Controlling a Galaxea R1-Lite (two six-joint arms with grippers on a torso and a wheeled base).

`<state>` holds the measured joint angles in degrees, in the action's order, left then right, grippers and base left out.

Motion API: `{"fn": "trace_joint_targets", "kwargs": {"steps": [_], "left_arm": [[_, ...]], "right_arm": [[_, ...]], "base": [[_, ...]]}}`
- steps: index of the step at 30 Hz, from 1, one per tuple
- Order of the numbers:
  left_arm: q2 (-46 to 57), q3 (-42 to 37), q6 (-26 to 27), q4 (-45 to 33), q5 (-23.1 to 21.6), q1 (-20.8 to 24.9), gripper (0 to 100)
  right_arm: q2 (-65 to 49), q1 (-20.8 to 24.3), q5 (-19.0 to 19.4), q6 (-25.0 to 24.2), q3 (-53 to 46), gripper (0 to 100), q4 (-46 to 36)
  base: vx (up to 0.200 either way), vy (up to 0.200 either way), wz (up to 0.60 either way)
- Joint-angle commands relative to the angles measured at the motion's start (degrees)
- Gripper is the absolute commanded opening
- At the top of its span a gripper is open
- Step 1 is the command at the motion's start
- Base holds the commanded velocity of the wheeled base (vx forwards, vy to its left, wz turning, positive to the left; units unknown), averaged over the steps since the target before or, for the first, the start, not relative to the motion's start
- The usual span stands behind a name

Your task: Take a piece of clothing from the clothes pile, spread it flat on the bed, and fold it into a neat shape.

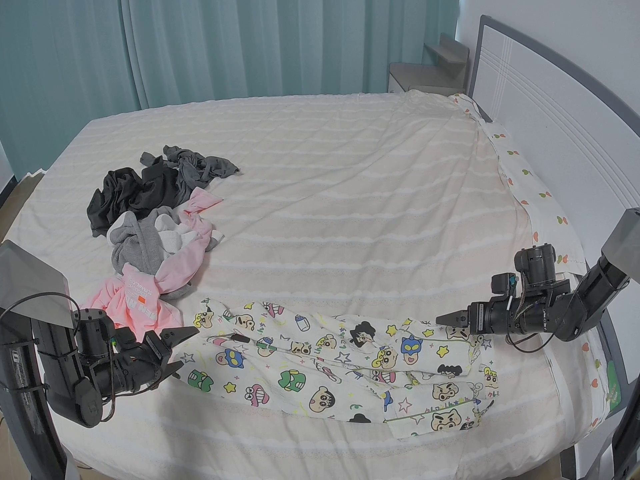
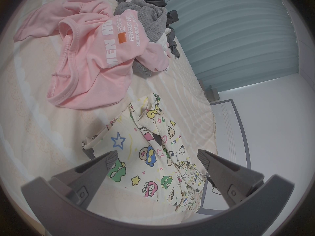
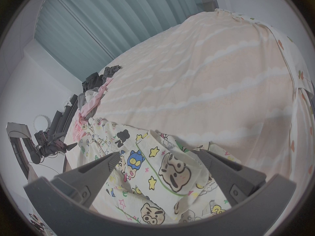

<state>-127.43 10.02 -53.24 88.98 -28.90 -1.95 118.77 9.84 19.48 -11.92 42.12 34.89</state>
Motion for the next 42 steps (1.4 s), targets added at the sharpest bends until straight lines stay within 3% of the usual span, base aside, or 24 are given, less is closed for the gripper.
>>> {"fn": "trace_joint_targets", "kwargs": {"steps": [1, 2, 3, 16, 29, 42], "left_arm": [[-0.1, 0.0, 0.0, 1.0, 0.0, -0.1, 100], [-0.1, 0.0, 0.0, 1.0, 0.0, 0.0, 100], [-0.1, 0.0, 0.0, 1.0, 0.0, 0.0, 100], [-0.1, 0.0, 0.0, 1.0, 0.0, 0.0, 100], [0.0, 0.0, 0.0, 1.0, 0.0, 0.0, 100], [0.0, 0.1, 0.0, 1.0, 0.1, -0.1, 100]], "right_arm": [[0.3, 0.4, 0.0, 0.0, -0.3, 100, 0.0], [0.5, 0.4, 0.0, 0.0, -0.4, 100, 0.0], [0.6, 0.4, 0.0, 0.0, -0.3, 0, 0.0], [-0.5, 0.5, -0.1, 0.4, -2.4, 0, 1.6], [-1.4, 3.5, 0.6, 4.8, -11.7, 0, 21.1], [2.4, 4.0, 1.4, 7.6, -11.0, 0, 28.1]], "base": [[0.000, 0.000, 0.00], [0.000, 0.000, 0.00], [0.000, 0.000, 0.00], [0.000, 0.000, 0.00], [0.000, 0.000, 0.00], [0.000, 0.000, 0.00]]}}
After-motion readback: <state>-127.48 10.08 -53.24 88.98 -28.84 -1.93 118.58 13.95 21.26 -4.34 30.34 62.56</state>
